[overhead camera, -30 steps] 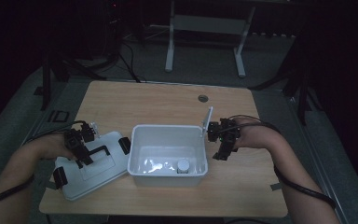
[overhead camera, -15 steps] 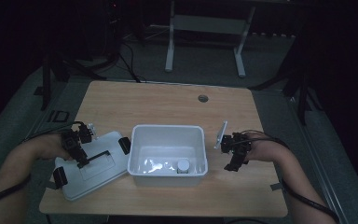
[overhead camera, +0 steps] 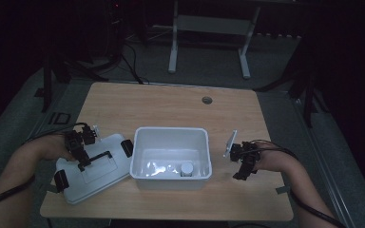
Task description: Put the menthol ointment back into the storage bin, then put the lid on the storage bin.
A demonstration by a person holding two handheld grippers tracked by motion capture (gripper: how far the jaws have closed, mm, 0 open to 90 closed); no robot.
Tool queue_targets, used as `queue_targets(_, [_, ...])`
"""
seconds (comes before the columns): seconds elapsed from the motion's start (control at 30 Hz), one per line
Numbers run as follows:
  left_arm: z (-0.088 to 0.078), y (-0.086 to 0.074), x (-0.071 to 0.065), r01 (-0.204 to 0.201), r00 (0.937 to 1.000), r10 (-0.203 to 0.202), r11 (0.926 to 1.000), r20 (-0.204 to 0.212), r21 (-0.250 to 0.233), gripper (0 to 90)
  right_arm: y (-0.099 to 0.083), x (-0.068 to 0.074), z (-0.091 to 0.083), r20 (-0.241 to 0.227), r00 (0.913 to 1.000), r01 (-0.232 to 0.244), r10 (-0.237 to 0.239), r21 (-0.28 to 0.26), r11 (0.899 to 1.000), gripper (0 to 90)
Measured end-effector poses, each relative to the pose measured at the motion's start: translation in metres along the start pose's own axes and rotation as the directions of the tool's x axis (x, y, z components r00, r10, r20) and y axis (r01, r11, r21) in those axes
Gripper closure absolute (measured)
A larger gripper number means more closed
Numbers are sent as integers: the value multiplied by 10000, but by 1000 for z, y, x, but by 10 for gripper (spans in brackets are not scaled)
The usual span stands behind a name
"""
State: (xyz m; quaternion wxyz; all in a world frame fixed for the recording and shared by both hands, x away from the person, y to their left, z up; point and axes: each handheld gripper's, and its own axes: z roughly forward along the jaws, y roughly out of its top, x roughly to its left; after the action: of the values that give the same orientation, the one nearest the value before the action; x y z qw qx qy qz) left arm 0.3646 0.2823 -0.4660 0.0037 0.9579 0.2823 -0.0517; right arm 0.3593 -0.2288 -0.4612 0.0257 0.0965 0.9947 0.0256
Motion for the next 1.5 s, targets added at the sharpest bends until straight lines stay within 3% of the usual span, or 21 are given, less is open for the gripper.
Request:
queue_targets(0.17, [3,5,5,-42,10000,43,9998,-87,191,745,-3,-2,3,-54,9999,-97,97,58,9999,188])
queue_targets(0.3, [4,7,7,-89,9999,87,9997,70,247,814,-5,-2,4,-89,9998,-174,174,30,9998,188])
queue_targets(0.57, [2,9,6,63,9997,-70,9996,243,271,837,-10,-3,11,-152,9995,-274,277,169,9995,188])
queue_targets(0.73, [-6,7,3,-16,9998,15,10000,191,46,841,-12,-2,11,-119,9994,-337,339,98,9994,188])
queue_targets(0.97, [-34,-2,-4,-32,10000,31,9999,-92,-144,841,-13,-2,8,-65,9995,-325,325,10,9995,188])
queue_targets(1.1, [-53,-10,-8,66,9994,-63,9999,-347,84,841,-14,0,6,-97,9993,-362,362,8,9993,188])
queue_targets(1.37, [-99,-28,-17,183,9945,-195,9998,-1026,-123,841,-17,0,4,-80,9991,-424,424,-25,9991,188])
queue_targets(1.43, [-105,-30,-19,179,9945,-193,9997,-1026,-147,841,-18,0,4,-87,9990,-442,442,5,9990,188])
queue_targets(1.5, [-123,-34,-24,157,9931,-198,9992,-1157,-365,841,-18,0,3,-87,9990,-438,438,-23,9990,188])
